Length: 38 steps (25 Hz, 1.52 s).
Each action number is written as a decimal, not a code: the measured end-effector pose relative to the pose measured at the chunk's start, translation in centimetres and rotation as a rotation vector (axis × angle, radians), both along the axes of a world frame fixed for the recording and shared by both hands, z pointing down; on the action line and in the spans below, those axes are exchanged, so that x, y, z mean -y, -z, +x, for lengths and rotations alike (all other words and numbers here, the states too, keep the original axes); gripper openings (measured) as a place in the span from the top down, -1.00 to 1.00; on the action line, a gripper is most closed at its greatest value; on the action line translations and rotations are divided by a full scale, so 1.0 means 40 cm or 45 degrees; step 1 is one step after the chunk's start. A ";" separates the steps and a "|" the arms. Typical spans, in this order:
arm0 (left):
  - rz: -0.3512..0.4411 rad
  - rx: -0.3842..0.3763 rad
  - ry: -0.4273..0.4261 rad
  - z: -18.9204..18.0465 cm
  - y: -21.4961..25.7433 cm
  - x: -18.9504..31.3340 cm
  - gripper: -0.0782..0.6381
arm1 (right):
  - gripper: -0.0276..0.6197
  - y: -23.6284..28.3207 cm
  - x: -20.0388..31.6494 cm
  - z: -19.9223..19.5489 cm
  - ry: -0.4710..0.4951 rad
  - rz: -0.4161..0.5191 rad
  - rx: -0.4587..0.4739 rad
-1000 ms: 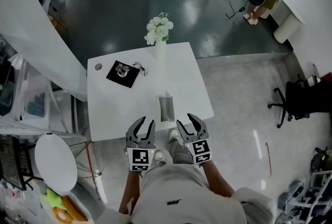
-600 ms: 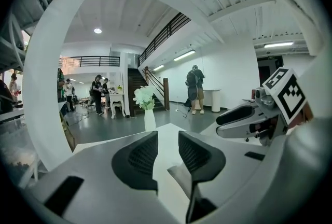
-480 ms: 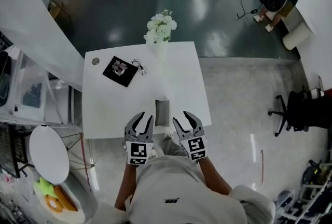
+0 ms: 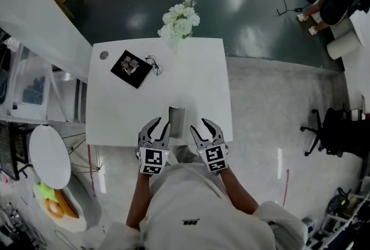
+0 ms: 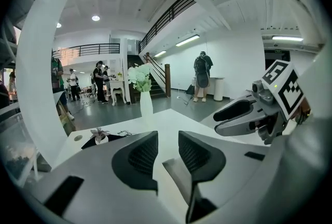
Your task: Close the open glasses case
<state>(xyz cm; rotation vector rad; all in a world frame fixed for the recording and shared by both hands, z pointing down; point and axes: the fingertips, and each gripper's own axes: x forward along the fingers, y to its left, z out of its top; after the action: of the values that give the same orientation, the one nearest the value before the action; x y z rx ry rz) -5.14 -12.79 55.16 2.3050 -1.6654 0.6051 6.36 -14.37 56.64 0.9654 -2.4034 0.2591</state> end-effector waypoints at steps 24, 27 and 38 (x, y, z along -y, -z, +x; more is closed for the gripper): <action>-0.337 0.106 -0.125 0.093 -0.300 0.066 0.40 | 0.36 -0.227 0.060 0.014 0.094 -0.214 -0.075; -0.366 0.121 -0.178 0.098 -0.325 0.065 0.40 | 0.36 -0.252 0.055 0.012 0.064 -0.226 -0.079; -0.436 0.150 -0.340 0.126 -0.394 0.059 0.40 | 0.36 -0.323 0.041 0.014 -0.047 -0.237 -0.098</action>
<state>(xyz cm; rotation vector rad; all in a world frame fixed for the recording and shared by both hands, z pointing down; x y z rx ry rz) -0.08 -15.16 70.93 2.2827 -1.1881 1.0126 6.91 -16.03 69.55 0.9181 -2.2480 0.4426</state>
